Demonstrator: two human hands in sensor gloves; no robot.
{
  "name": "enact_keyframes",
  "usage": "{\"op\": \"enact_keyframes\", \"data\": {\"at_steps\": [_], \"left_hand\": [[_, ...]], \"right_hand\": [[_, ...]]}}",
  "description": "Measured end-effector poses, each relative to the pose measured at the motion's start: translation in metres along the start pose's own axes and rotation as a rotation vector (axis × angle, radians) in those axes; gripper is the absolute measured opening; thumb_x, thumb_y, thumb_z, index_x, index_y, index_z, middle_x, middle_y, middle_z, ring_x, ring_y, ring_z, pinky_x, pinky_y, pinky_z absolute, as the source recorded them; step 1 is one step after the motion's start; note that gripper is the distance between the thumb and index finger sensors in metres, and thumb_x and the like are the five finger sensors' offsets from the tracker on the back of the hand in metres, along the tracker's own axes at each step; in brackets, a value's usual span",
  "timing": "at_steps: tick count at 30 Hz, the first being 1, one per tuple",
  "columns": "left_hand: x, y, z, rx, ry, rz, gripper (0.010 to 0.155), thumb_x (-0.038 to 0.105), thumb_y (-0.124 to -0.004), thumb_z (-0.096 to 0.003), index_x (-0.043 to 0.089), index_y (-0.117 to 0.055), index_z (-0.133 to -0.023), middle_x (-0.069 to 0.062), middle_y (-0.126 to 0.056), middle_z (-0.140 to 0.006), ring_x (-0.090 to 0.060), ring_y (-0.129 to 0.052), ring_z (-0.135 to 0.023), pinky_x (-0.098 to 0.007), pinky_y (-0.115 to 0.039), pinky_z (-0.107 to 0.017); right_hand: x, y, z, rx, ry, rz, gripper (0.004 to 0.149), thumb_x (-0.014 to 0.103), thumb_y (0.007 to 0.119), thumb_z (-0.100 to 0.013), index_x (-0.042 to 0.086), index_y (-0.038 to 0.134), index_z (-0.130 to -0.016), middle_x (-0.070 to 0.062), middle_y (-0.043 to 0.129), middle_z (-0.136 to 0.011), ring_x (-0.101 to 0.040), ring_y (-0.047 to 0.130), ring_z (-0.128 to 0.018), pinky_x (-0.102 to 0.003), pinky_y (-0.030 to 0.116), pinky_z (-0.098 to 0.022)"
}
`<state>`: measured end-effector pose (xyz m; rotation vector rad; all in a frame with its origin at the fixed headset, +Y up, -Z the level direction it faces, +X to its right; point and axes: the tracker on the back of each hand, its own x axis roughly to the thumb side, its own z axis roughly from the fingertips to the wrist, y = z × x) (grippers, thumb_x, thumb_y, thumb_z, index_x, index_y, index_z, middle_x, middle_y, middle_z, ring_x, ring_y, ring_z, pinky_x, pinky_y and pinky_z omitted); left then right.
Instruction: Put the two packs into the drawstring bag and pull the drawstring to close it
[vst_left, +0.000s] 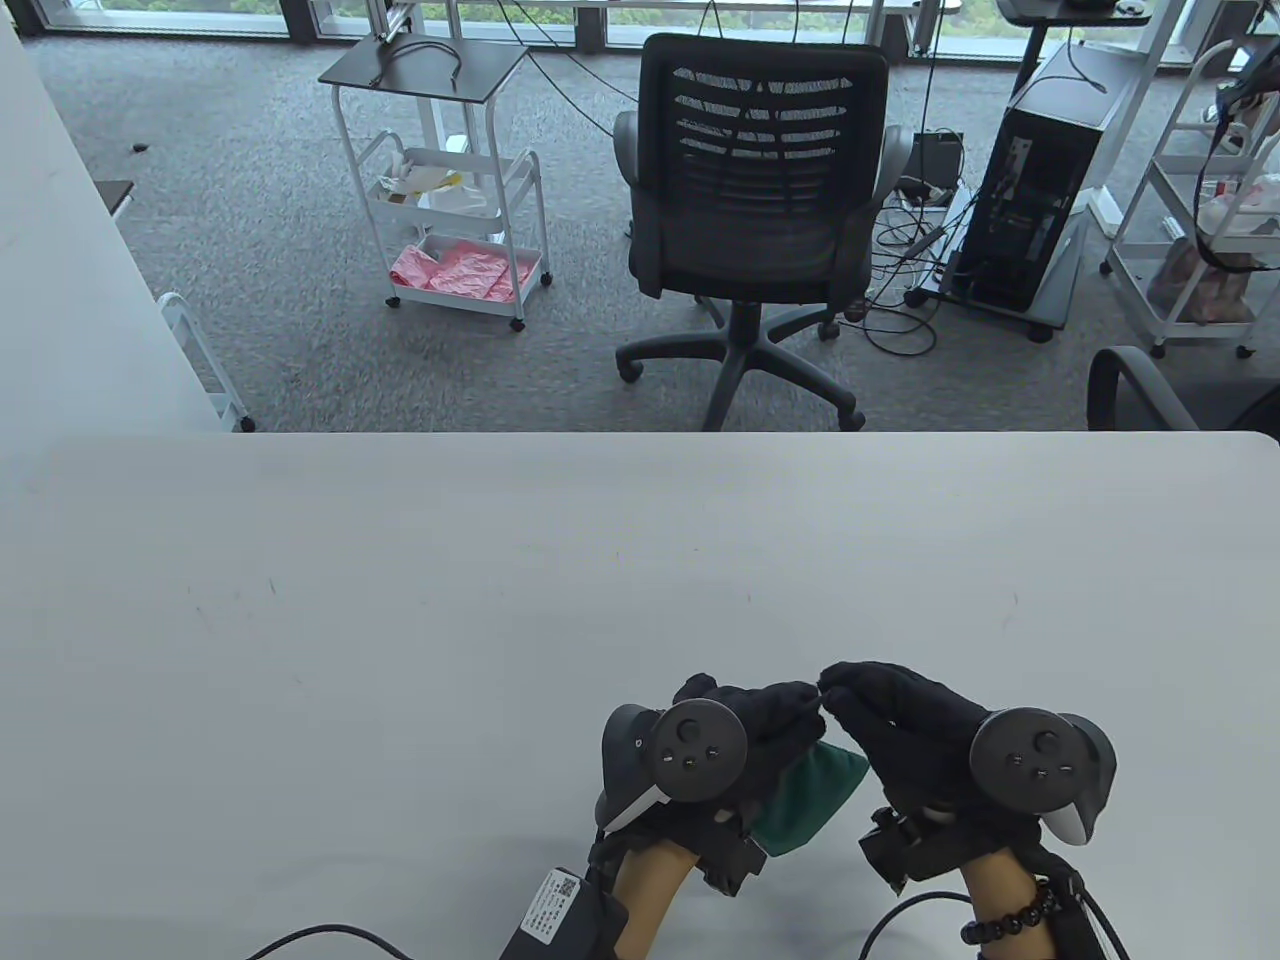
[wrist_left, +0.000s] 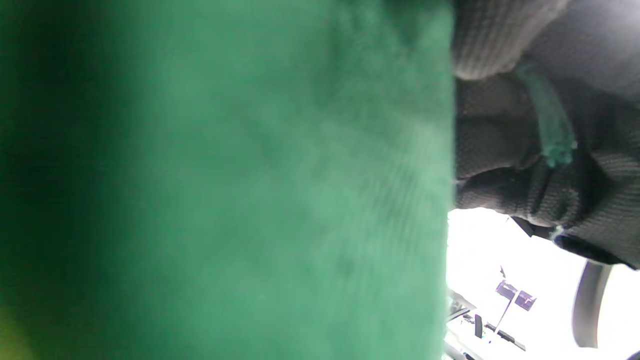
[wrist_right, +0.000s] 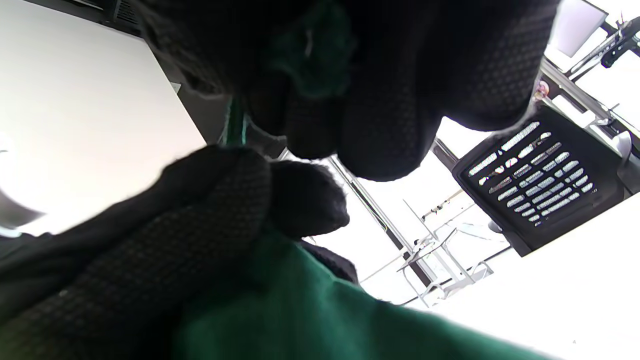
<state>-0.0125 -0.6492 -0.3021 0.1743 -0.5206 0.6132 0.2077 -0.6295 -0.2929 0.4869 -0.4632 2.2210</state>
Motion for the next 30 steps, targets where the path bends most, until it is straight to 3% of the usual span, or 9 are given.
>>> {"op": "enact_keyframes", "data": {"at_steps": [8, 14, 30], "left_hand": [[0.002, 0.009, 0.01, 0.019, -0.011, -0.158, 0.044, 0.053, -0.071, -0.0503, 0.032, -0.083, -0.088, 0.004, -0.104, -0.072, -0.027, -0.106, -0.071, -0.068, -0.071, -0.066], [-0.002, 0.006, 0.01, -0.022, 0.008, -0.179, 0.045, 0.054, -0.071, -0.0505, 0.032, -0.083, -0.088, 0.001, -0.102, -0.076, -0.03, -0.104, -0.073, -0.067, -0.073, -0.065], [-0.008, 0.01, 0.01, -0.006, 0.039, -0.204, 0.044, 0.054, -0.071, -0.0504, 0.034, -0.083, -0.088, 0.0, -0.101, -0.08, -0.031, -0.103, -0.075, -0.065, -0.075, -0.064]], "right_hand": [[-0.009, 0.006, -0.002, 0.067, 0.058, -0.111, 0.035, 0.04, 0.08, -0.05, 0.018, 0.09, -0.076, -0.009, 0.1, -0.067, -0.025, 0.106, -0.052, -0.047, 0.09, -0.046], [-0.014, 0.003, -0.001, 0.055, 0.085, -0.142, 0.035, 0.04, 0.08, -0.05, 0.017, 0.09, -0.075, -0.009, 0.1, -0.067, -0.025, 0.106, -0.052, -0.047, 0.09, -0.046], [-0.024, -0.014, 0.001, -0.02, 0.118, -0.189, 0.035, 0.039, 0.08, -0.05, 0.017, 0.09, -0.075, -0.009, 0.1, -0.066, -0.025, 0.106, -0.051, -0.047, 0.09, -0.045]]}}
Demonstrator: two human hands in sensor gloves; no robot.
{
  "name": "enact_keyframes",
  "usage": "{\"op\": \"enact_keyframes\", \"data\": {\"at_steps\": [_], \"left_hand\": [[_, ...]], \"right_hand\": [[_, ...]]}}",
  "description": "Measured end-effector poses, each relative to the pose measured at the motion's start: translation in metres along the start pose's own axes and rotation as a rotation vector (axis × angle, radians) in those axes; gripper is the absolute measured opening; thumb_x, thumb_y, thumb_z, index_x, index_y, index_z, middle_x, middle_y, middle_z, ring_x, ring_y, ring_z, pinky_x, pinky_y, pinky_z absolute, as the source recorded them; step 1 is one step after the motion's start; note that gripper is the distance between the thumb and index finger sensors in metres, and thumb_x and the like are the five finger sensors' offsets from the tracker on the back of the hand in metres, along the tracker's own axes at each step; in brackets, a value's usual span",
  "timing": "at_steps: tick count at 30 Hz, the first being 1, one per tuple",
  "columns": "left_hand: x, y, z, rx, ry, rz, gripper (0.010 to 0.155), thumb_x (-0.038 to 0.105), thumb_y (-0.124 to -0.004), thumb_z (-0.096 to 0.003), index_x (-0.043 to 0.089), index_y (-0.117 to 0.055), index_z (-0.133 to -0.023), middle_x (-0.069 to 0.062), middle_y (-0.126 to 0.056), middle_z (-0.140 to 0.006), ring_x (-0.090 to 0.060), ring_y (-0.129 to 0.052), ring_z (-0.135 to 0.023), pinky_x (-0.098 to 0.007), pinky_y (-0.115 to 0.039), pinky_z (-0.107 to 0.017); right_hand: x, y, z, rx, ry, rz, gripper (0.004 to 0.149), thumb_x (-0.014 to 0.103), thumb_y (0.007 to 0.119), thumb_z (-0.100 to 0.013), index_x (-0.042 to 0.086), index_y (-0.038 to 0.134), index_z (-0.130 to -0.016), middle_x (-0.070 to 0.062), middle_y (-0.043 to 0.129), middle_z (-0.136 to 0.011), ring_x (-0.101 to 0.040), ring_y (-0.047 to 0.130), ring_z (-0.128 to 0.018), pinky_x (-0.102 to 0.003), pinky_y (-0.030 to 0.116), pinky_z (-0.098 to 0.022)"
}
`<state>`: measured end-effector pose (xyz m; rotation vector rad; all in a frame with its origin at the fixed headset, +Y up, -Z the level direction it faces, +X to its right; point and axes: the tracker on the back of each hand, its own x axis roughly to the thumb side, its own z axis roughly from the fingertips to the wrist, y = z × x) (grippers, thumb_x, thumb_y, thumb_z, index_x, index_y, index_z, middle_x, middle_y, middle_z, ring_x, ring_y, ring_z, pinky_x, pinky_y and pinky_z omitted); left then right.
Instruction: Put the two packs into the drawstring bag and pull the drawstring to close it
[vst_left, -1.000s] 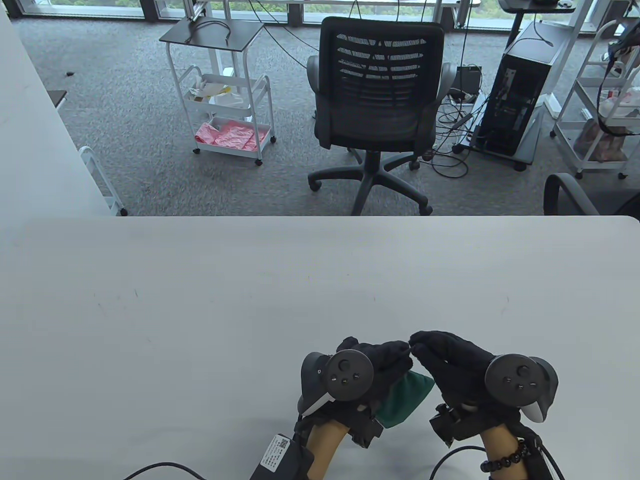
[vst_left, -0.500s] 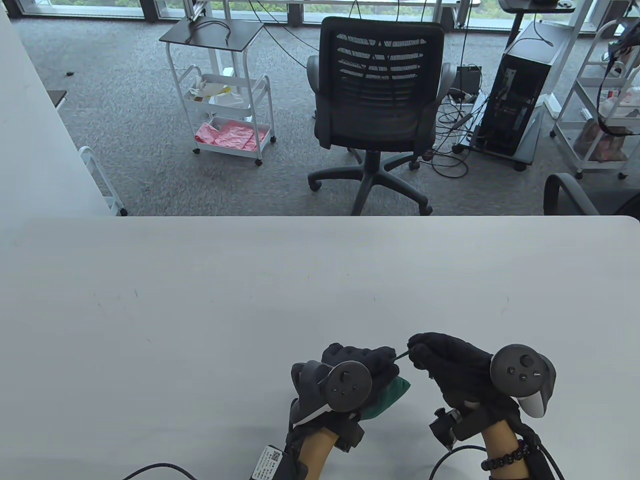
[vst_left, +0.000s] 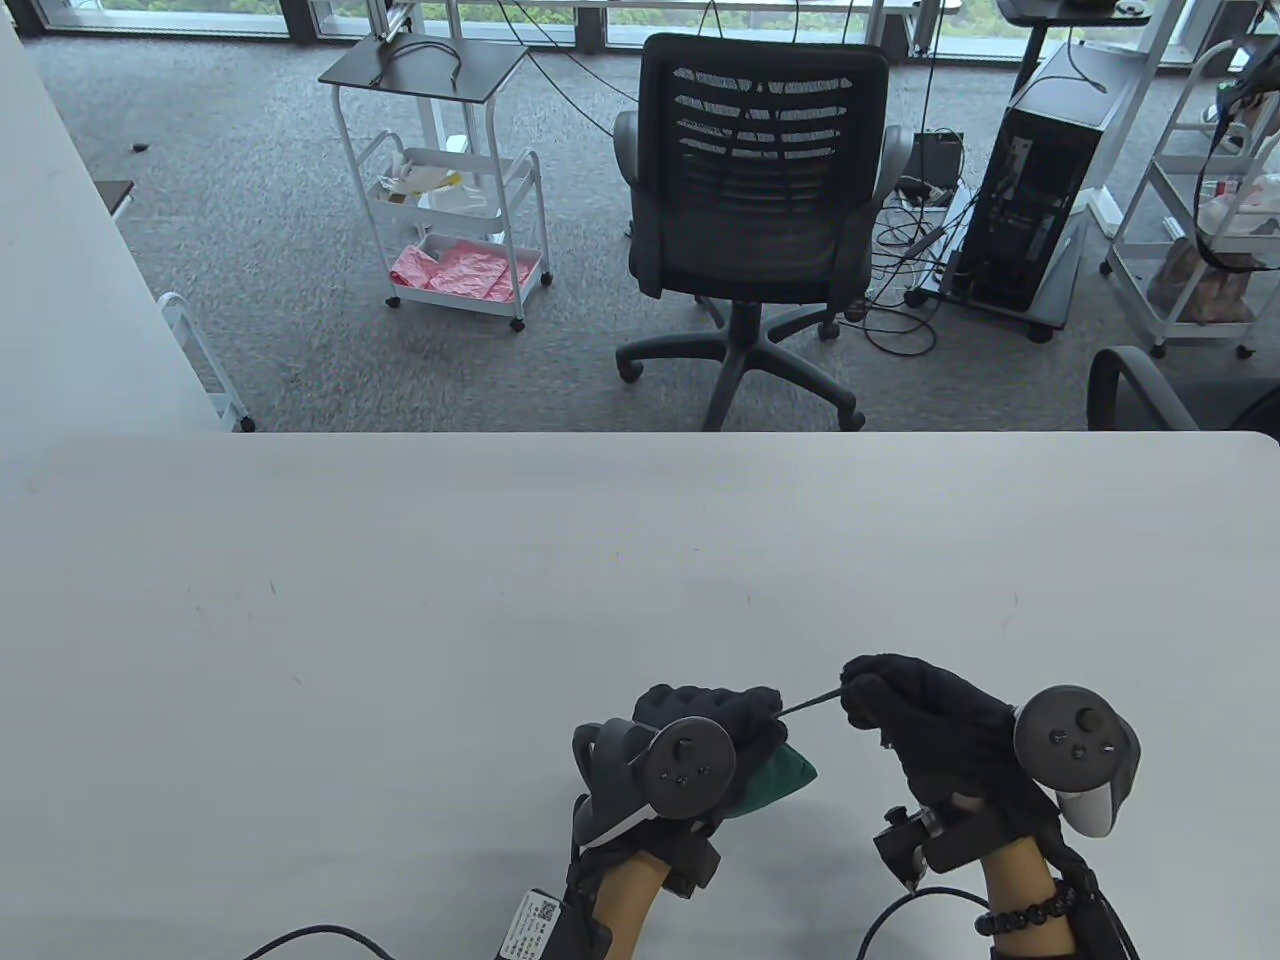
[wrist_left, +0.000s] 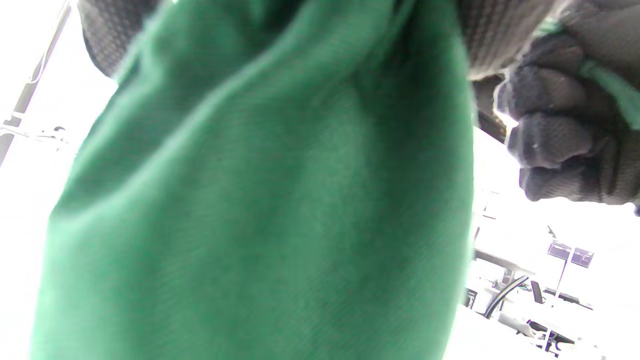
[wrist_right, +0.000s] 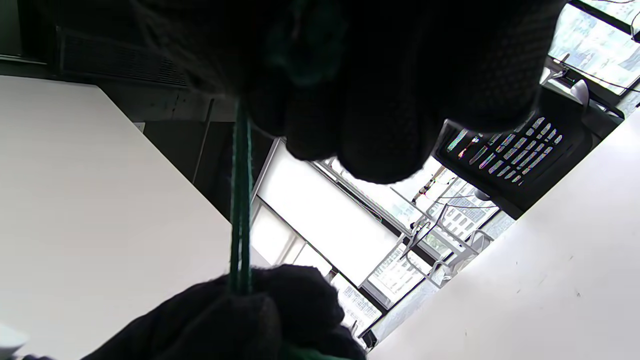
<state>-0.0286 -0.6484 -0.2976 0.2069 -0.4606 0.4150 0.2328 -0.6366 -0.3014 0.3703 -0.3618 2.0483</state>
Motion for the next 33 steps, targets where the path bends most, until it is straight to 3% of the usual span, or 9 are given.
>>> {"op": "enact_keyframes", "data": {"at_steps": [33], "left_hand": [[-0.011, -0.003, -0.003, 0.008, 0.041, 0.032, 0.047, 0.059, -0.071, -0.0486, 0.039, -0.082, -0.09, -0.002, -0.098, -0.086, -0.031, -0.102, -0.077, -0.063, -0.076, -0.064]], "right_hand": [[0.0, -0.022, 0.004, -0.152, -0.022, -0.008, 0.033, 0.037, 0.08, -0.05, 0.016, 0.09, -0.074, -0.01, 0.1, -0.066, -0.025, 0.105, -0.051, -0.047, 0.09, -0.045]]}}
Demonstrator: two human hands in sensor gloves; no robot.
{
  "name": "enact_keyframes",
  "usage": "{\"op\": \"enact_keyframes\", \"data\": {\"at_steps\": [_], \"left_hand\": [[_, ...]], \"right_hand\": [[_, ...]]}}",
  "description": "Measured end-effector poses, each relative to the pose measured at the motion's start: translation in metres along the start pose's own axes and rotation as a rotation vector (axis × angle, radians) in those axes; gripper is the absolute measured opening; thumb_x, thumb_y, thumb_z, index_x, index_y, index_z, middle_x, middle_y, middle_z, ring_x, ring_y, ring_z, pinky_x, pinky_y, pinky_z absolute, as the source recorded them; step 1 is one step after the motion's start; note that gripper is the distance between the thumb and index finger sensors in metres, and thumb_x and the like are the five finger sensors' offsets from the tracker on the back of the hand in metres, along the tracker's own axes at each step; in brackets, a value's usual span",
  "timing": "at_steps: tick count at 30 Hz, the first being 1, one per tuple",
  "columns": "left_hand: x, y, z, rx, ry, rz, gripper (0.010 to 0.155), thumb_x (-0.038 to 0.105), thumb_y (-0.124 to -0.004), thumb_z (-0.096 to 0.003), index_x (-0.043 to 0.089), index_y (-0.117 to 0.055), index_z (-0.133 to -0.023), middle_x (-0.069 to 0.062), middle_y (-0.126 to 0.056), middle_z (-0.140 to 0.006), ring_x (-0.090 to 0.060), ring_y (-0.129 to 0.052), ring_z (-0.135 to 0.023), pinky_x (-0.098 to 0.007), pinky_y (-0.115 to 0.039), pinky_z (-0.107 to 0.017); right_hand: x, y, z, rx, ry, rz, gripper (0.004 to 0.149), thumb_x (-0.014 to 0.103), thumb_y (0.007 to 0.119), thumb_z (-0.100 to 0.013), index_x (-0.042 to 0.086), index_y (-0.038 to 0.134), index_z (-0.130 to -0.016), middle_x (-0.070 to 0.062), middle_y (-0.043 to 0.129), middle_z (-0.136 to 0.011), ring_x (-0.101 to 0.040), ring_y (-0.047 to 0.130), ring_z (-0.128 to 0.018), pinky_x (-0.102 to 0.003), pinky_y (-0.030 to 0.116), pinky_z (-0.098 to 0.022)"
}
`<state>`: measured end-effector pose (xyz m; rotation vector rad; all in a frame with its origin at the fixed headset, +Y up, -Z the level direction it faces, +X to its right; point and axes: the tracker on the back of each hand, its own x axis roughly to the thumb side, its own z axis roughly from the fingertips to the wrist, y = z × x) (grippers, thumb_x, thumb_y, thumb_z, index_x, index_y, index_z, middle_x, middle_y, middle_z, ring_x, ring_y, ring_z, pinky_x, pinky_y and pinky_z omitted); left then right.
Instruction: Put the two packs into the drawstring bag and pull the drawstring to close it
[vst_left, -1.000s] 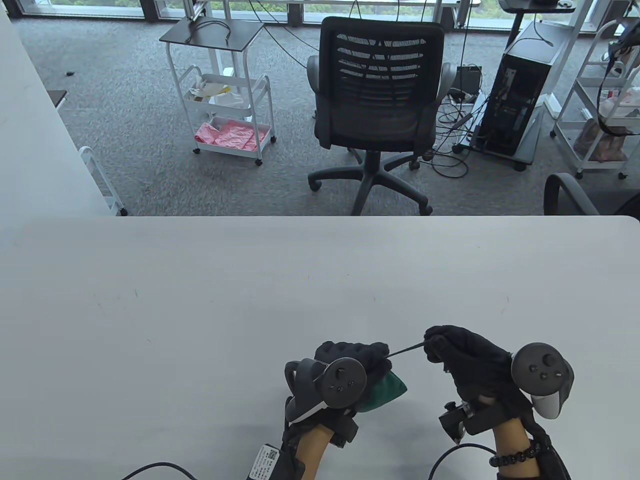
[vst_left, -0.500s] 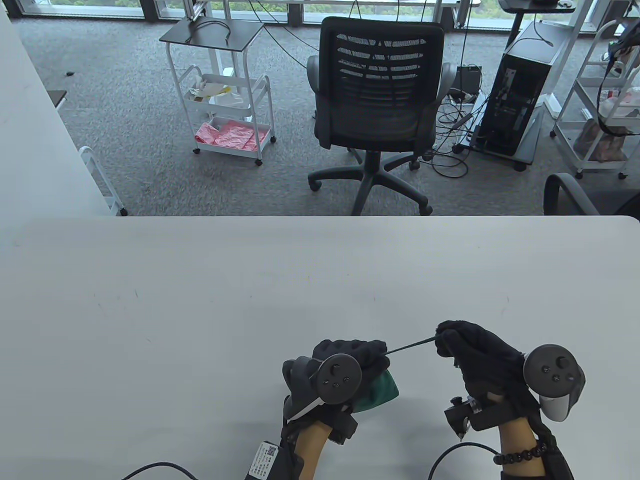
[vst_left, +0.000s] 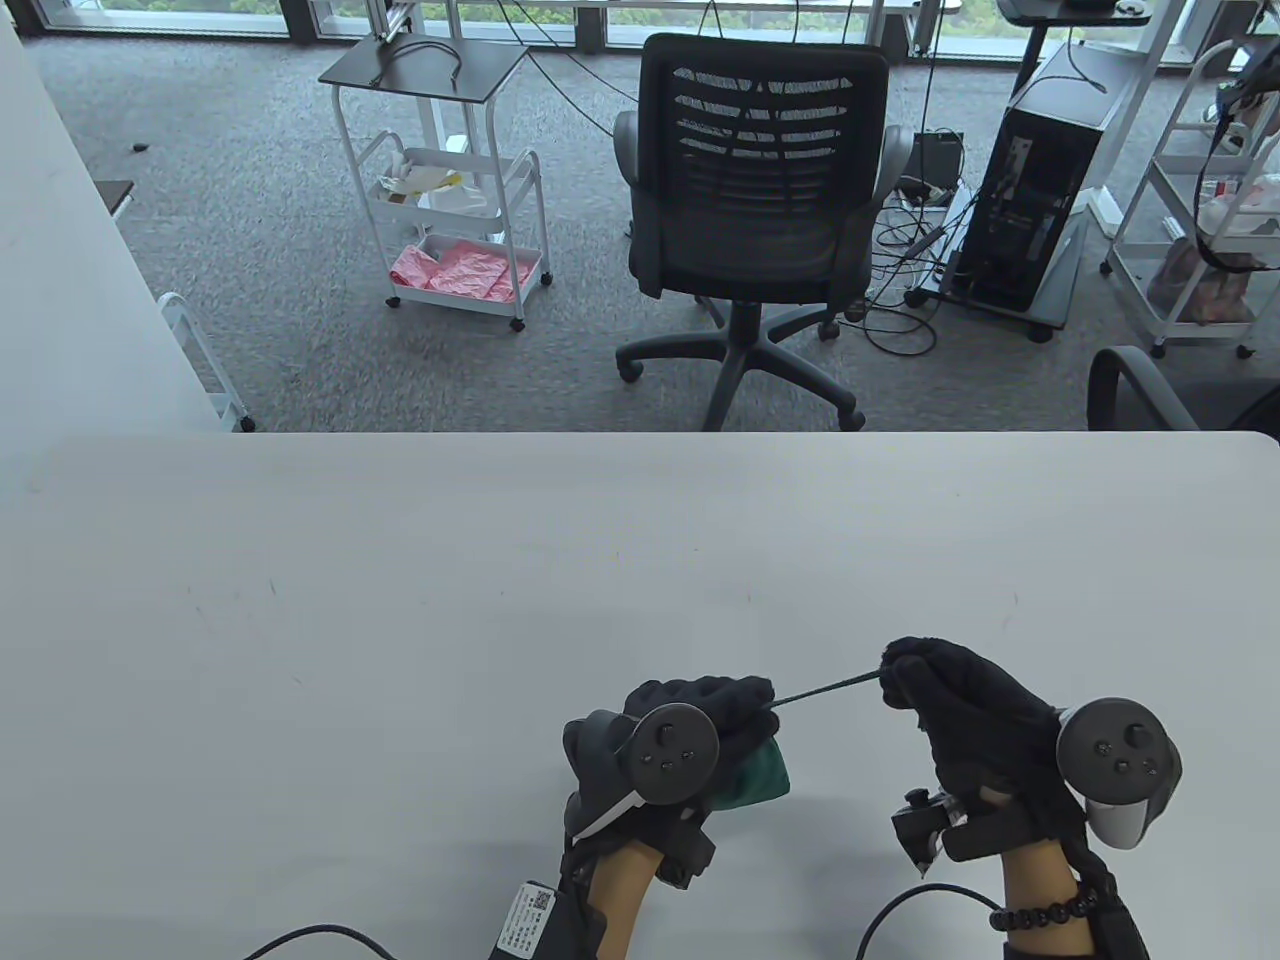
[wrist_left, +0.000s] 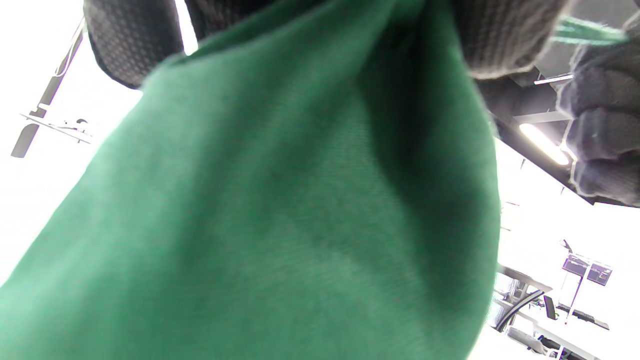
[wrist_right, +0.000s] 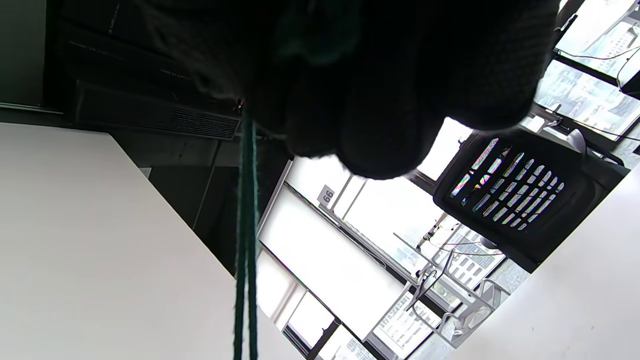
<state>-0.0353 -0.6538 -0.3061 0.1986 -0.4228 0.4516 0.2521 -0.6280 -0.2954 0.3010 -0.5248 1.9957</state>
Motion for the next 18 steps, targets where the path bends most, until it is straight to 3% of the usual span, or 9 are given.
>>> {"op": "enact_keyframes", "data": {"at_steps": [11, 18], "left_hand": [[0.0009, -0.0077, 0.0009, -0.096, -0.026, -0.021, 0.051, 0.049, -0.069, -0.0526, 0.04, -0.065, -0.102, -0.007, -0.085, -0.101, -0.034, -0.098, -0.083, -0.063, -0.074, -0.066], [0.0058, -0.0045, 0.0023, -0.03, -0.053, -0.033, 0.051, 0.046, -0.071, -0.0516, 0.038, -0.067, -0.101, -0.007, -0.089, -0.097, -0.032, -0.101, -0.079, -0.062, -0.076, -0.065]], "right_hand": [[0.0024, -0.0014, 0.001, -0.008, -0.022, 0.017, 0.033, 0.037, 0.079, -0.051, 0.017, 0.09, -0.075, -0.01, 0.099, -0.067, -0.025, 0.105, -0.052, -0.047, 0.09, -0.046], [0.0021, -0.0051, 0.001, -0.028, -0.043, 0.076, 0.034, 0.038, 0.078, -0.051, 0.018, 0.089, -0.076, -0.009, 0.098, -0.069, -0.025, 0.105, -0.055, -0.048, 0.089, -0.048]]}}
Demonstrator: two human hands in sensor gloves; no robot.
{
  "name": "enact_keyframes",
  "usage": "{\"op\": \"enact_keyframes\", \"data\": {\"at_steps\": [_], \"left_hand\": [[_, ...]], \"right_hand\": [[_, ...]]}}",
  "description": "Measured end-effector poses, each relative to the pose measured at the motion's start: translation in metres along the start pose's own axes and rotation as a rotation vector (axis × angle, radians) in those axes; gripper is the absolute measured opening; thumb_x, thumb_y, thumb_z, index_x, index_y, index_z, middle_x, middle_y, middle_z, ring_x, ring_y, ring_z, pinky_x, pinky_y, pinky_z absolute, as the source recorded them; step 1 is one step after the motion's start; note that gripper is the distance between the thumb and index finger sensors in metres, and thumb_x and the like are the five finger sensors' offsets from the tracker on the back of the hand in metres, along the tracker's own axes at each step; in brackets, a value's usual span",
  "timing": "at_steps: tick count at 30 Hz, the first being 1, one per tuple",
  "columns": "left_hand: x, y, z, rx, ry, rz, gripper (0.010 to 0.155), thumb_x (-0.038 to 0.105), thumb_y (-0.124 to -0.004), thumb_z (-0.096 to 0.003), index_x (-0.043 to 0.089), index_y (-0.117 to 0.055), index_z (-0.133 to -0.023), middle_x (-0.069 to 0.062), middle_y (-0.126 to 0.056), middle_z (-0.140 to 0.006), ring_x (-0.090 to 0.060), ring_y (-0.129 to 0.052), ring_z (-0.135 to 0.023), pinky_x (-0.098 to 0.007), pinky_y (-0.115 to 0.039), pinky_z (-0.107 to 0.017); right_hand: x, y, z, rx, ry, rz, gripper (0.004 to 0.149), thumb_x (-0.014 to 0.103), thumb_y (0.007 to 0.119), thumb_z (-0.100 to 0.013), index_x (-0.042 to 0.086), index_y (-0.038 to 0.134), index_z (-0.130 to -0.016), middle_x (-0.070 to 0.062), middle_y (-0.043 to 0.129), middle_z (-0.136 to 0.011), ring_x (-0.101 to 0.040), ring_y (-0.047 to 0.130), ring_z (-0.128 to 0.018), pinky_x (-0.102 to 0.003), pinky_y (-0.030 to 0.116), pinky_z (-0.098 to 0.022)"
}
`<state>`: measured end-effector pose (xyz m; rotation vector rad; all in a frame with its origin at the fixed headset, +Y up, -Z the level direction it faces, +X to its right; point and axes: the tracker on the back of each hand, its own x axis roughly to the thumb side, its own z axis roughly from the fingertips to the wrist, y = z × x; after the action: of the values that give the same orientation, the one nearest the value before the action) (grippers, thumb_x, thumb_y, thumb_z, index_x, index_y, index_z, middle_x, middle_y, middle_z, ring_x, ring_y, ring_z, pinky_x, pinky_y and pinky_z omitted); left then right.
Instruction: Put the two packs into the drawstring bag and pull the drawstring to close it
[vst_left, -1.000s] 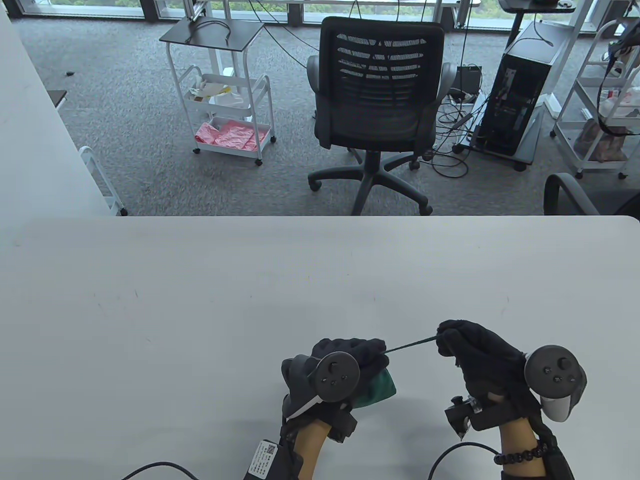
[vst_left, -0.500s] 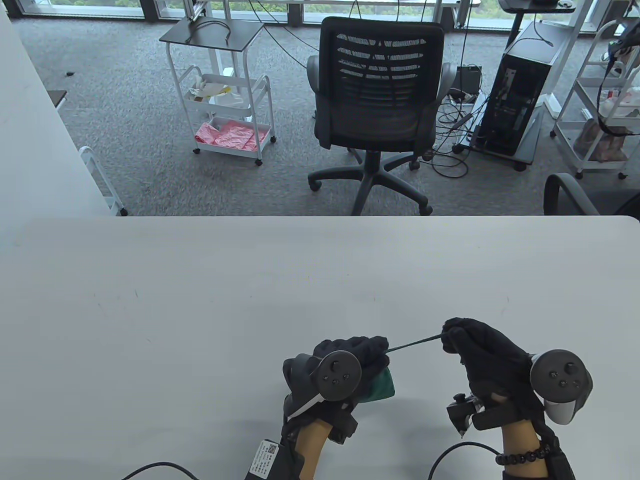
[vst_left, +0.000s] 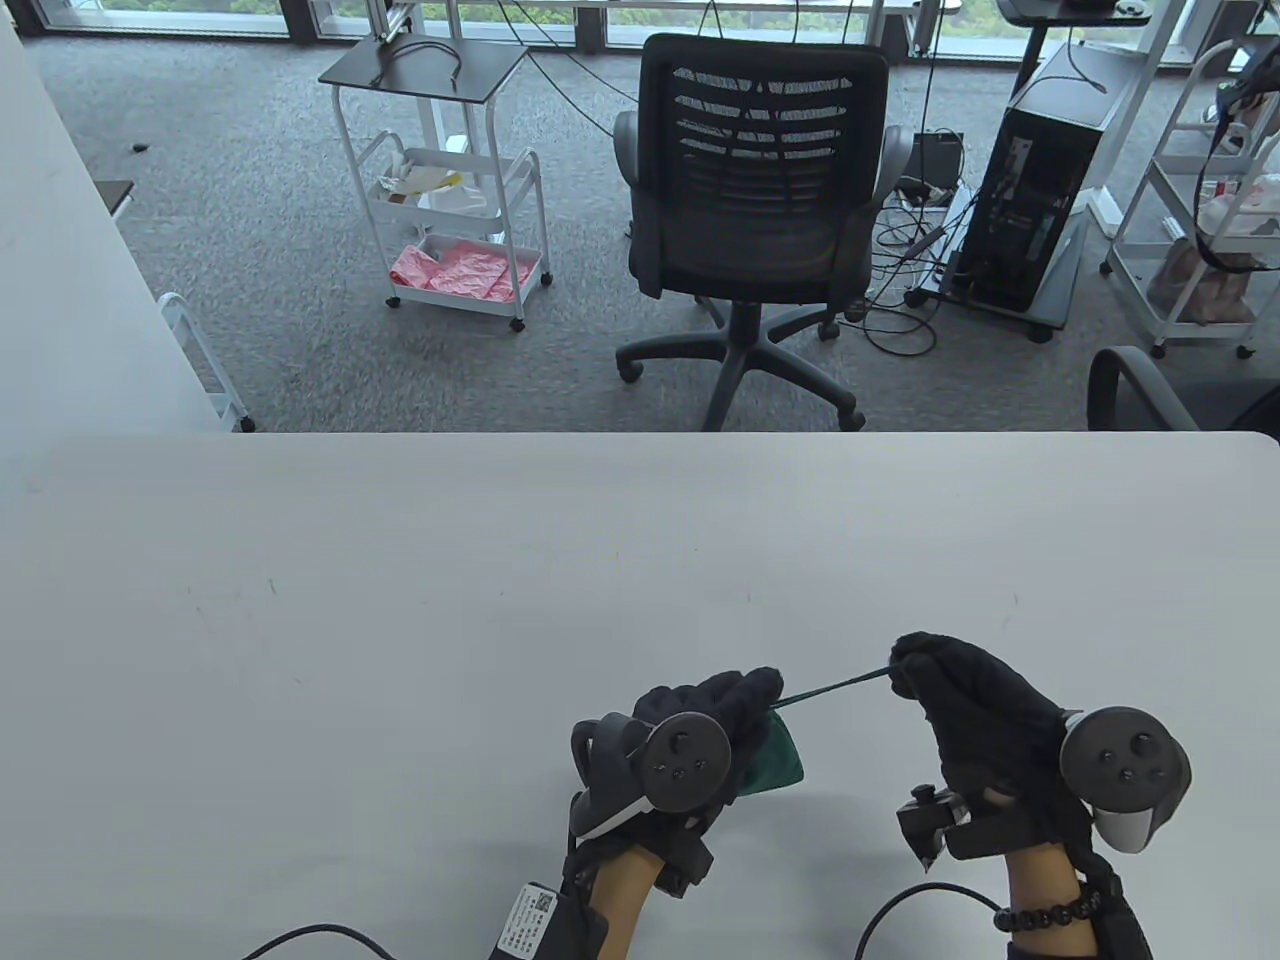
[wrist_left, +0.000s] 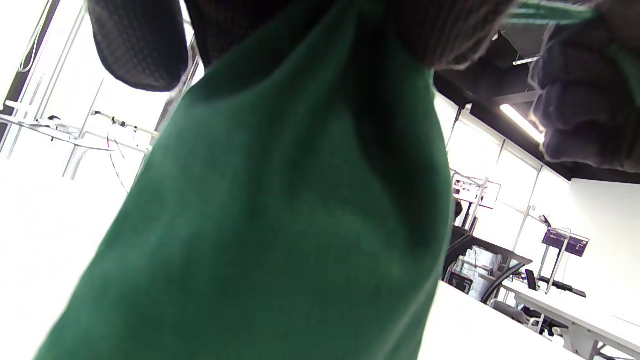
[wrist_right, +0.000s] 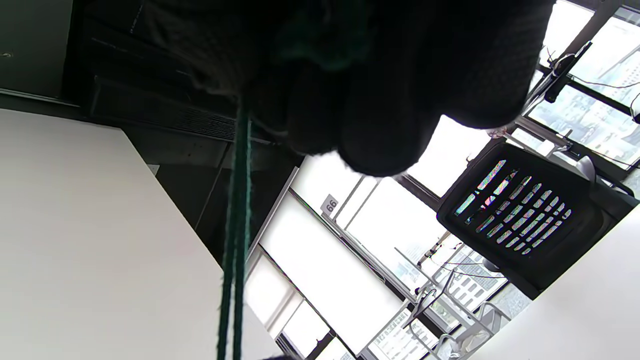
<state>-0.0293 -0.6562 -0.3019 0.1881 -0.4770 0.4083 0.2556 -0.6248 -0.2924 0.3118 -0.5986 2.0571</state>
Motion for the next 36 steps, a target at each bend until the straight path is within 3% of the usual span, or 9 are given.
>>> {"op": "enact_keyframes", "data": {"at_steps": [5, 9, 16, 19, 22, 24, 26, 29, 36], "left_hand": [[0.005, 0.0, 0.003, 0.038, -0.025, -0.034, 0.051, 0.044, -0.072, -0.051, 0.034, -0.07, -0.1, -0.006, -0.092, -0.094, -0.03, -0.104, -0.076, -0.06, -0.077, -0.065], [0.004, 0.002, 0.002, 0.048, -0.002, -0.021, 0.058, 0.044, -0.072, -0.05, 0.021, -0.065, -0.103, -0.006, -0.093, -0.092, -0.03, -0.104, -0.075, -0.059, -0.078, -0.065], [-0.001, 0.005, 0.003, 0.062, 0.027, -0.037, 0.053, 0.044, -0.073, -0.0492, 0.024, -0.072, -0.099, -0.004, -0.094, -0.091, -0.029, -0.105, -0.075, -0.057, -0.079, -0.065], [-0.001, 0.005, 0.004, 0.066, 0.039, -0.04, 0.053, 0.043, -0.072, -0.0487, 0.024, -0.071, -0.098, -0.004, -0.094, -0.091, -0.028, -0.105, -0.075, -0.056, -0.079, -0.065], [-0.001, 0.007, 0.004, 0.085, 0.05, -0.054, 0.055, 0.043, -0.07, -0.0487, 0.022, -0.069, -0.1, -0.004, -0.093, -0.091, -0.028, -0.105, -0.075, -0.055, -0.079, -0.065], [-0.003, 0.011, 0.004, 0.103, 0.063, -0.064, 0.056, 0.042, -0.07, -0.0489, 0.021, -0.068, -0.1, -0.005, -0.093, -0.091, -0.028, -0.105, -0.075, -0.053, -0.08, -0.065], [-0.006, 0.014, 0.004, 0.114, 0.077, -0.063, 0.056, 0.042, -0.069, -0.049, 0.02, -0.067, -0.101, -0.005, -0.093, -0.091, -0.028, -0.105, -0.075, -0.052, -0.079, -0.066], [-0.009, 0.014, 0.004, 0.107, 0.085, -0.062, 0.056, 0.041, -0.069, -0.049, 0.02, -0.067, -0.101, -0.006, -0.092, -0.092, -0.028, -0.104, -0.076, -0.051, -0.079, -0.066], [-0.007, 0.013, 0.0, 0.028, 0.075, -0.072, 0.051, 0.042, -0.073, -0.048, 0.024, -0.074, -0.096, -0.005, -0.094, -0.091, -0.027, -0.106, -0.075, -0.05, -0.081, -0.066]], "right_hand": [[-0.001, 0.0, 0.0, 0.003, -0.008, 0.117, 0.035, 0.038, 0.078, -0.051, 0.018, 0.088, -0.078, -0.01, 0.097, -0.073, -0.028, 0.104, -0.059, -0.05, 0.087, -0.051], [-0.002, -0.002, -0.001, 0.008, -0.01, 0.15, 0.037, 0.039, 0.078, -0.051, 0.017, 0.087, -0.079, -0.011, 0.096, -0.075, -0.03, 0.103, -0.062, -0.052, 0.086, -0.053], [-0.004, 0.004, 0.0, 0.026, -0.011, 0.264, 0.041, 0.04, 0.077, -0.051, 0.016, 0.086, -0.083, -0.013, 0.094, -0.081, -0.035, 0.1, -0.069, -0.057, 0.082, -0.057], [-0.004, 0.008, -0.001, 0.081, -0.009, 0.38, 0.055, 0.045, 0.074, -0.051, 0.014, 0.074, -0.097, -0.022, 0.077, -0.098, -0.047, 0.082, -0.088, -0.066, 0.068, -0.065], [-0.007, 0.015, -0.004, 0.163, 0.017, 0.498, 0.069, 0.05, 0.073, -0.05, 0.014, 0.058, -0.107, -0.027, 0.054, -0.111, -0.054, 0.056, -0.1, -0.076, 0.045, -0.067], [-0.009, 0.018, -0.006, 0.247, 0.063, 0.552, 0.079, 0.052, 0.072, -0.051, 0.013, 0.04, -0.112, -0.027, 0.03, -0.115, -0.057, 0.032, -0.102, -0.078, 0.029, -0.065], [-0.012, 0.019, -0.009, 0.276, 0.093, 0.58, 0.083, 0.053, 0.071, -0.051, 0.013, 0.03, -0.112, -0.027, 0.018, -0.114, -0.057, 0.018, -0.1, -0.078, 0.021, -0.064], [-0.016, 0.019, -0.012, 0.303, 0.125, 0.569, 0.086, 0.052, 0.069, -0.052, 0.012, 0.022, -0.111, -0.026, 0.008, -0.112, -0.055, 0.007, -0.098, -0.077, 0.013, -0.062], [-0.018, 0.017, -0.012, 0.322, 0.165, 0.556, 0.086, 0.052, 0.069, -0.053, 0.01, 0.021, -0.111, -0.027, 0.008, -0.112, -0.057, 0.006, -0.097, -0.078, 0.013, -0.061]]}}
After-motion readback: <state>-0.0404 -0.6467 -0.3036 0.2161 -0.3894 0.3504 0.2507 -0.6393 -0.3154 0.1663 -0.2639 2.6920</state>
